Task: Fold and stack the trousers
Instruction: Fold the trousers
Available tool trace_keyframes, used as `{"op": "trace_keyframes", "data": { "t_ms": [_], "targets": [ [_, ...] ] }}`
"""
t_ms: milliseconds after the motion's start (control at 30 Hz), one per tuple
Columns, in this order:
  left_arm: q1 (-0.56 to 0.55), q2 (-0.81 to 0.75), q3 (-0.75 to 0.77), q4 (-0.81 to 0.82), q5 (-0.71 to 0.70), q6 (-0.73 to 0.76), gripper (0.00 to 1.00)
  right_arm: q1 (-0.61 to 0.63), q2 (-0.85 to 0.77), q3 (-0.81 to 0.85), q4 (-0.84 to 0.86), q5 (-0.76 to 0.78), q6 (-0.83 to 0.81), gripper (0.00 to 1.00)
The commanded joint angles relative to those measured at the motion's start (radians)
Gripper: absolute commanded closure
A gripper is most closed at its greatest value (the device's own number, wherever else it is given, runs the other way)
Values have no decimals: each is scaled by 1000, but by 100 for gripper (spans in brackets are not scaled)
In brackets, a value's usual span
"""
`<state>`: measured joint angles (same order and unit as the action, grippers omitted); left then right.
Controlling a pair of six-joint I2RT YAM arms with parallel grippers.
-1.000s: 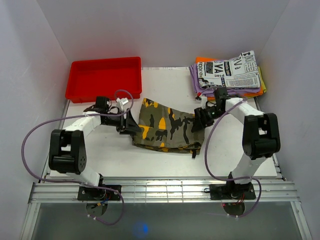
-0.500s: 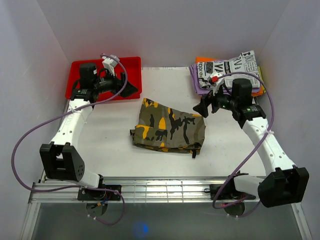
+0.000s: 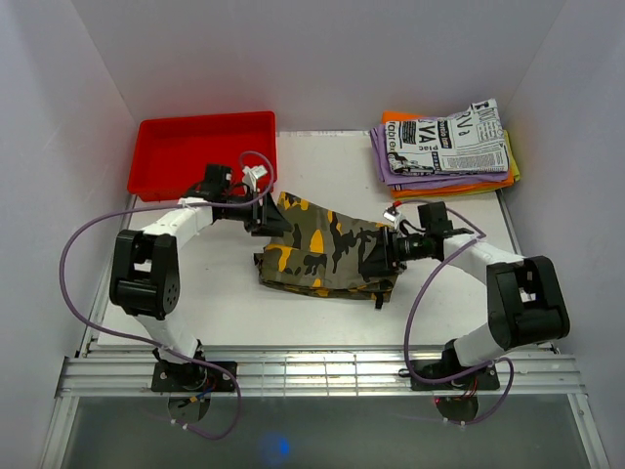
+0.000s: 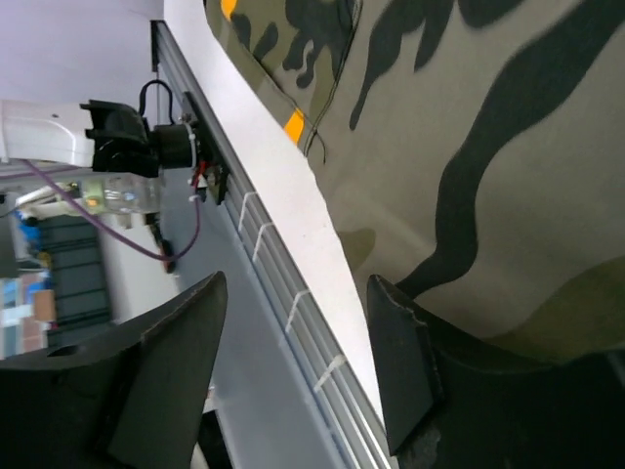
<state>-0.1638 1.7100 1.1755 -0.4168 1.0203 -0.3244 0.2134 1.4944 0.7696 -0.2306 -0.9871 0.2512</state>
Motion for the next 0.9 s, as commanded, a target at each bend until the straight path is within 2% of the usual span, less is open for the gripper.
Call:
{"op": "trace_keyframes", "data": {
  "t_ms": [0,167,333,467,600,733,767,867],
  "targets": [
    [-23,20,-42,-8,48,-70,34,6,-13,-81,56,-73,74,36],
    [-28,89,-91,-30,38,-59,50,4,15,-216,86,-53,86,41],
    [-28,164,-146,-30,-6,-59,60,-32,52,-259,103,30,79,42],
    [-11,227,-169,-54,-107,-54,67,-109,102,-234,70,102,20,44],
    [39,217,-218,-34,-120,-82,69,-199,150,-168,-38,191,-93,47],
    [40,41,-281,70,-16,-87,62,-229,165,-39,-211,173,-257,51],
    [41,5,-281,93,9,-87,58,-220,149,-1,-298,124,-327,51],
    [40,-84,-202,133,102,-38,55,-82,68,176,-400,24,-337,50]
  ]
}}
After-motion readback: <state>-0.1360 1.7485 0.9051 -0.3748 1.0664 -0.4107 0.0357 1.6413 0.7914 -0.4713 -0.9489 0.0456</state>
